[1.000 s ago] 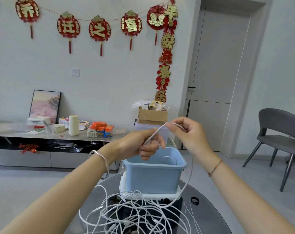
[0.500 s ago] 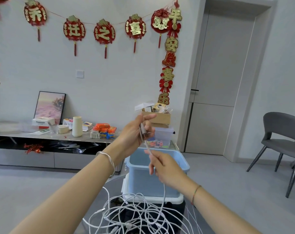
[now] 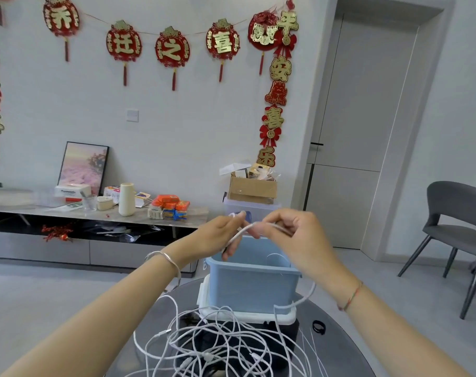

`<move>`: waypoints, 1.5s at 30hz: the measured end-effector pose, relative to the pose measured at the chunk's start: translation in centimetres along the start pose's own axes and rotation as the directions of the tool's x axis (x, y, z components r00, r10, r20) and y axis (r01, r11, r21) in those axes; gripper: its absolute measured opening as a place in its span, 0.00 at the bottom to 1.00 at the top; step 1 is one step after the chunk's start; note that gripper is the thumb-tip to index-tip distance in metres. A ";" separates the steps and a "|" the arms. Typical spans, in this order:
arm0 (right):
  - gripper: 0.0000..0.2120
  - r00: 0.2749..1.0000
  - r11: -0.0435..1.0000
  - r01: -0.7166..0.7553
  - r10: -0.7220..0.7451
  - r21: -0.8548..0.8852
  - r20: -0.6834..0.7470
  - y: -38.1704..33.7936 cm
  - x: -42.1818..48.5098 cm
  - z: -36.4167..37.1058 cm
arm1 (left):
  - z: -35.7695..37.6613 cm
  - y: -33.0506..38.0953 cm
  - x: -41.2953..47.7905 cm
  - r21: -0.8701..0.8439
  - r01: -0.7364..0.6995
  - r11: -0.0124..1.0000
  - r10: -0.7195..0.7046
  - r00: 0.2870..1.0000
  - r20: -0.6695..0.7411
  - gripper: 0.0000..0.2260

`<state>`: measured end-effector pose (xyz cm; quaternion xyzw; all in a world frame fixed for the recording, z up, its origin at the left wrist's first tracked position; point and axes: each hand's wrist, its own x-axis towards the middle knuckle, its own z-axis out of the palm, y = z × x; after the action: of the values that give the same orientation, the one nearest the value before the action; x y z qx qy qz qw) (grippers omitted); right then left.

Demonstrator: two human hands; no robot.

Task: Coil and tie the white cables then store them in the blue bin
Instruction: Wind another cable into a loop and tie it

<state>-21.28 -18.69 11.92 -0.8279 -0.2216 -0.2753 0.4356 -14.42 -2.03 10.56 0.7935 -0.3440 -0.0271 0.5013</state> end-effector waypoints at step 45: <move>0.06 0.964 0.903 -0.240 0.266 0.355 -0.024 1.1 1.1 -0.8 | 1.9 1.2 -0.6 -0.321 0.146 0.936 -0.038 0.947 0.317 0.29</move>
<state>-20.00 -19.84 12.33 -0.7487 -0.1417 -0.2024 0.6151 -16.29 -3.46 10.43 0.6963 -0.3696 -0.2325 0.5696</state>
